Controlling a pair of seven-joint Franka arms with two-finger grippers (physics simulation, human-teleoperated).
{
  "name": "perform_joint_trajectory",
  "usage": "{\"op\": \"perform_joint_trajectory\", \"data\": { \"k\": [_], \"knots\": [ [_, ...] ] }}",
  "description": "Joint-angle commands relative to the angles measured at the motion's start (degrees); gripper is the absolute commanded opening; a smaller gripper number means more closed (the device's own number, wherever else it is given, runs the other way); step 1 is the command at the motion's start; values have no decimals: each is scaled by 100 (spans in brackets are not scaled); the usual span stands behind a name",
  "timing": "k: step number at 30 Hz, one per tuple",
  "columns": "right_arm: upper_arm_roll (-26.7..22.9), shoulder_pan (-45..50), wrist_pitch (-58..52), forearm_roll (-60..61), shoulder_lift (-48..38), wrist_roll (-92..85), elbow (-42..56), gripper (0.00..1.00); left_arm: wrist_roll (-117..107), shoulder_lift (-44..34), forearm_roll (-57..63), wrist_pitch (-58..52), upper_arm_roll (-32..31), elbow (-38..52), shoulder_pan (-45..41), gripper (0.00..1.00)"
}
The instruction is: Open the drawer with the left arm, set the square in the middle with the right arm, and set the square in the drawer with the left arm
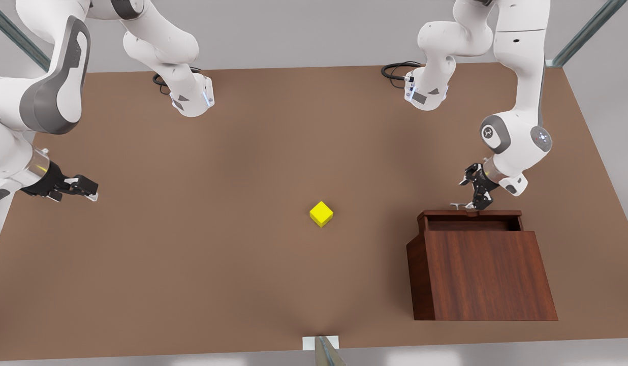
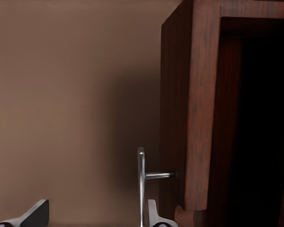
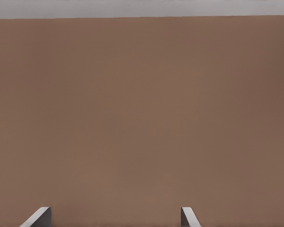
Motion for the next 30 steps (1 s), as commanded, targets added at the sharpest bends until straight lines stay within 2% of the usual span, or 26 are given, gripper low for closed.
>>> {"op": "perform_joint_trajectory", "data": {
  "k": [1,30],
  "knots": [
    [1,9,0,0,0,0,0,100,0,-18,4,5,0,-52,-1,100],
    [1,0,79,35,26,0,9,100,62,-493,40,-303,220,-465,-54,100]
  ]
}}
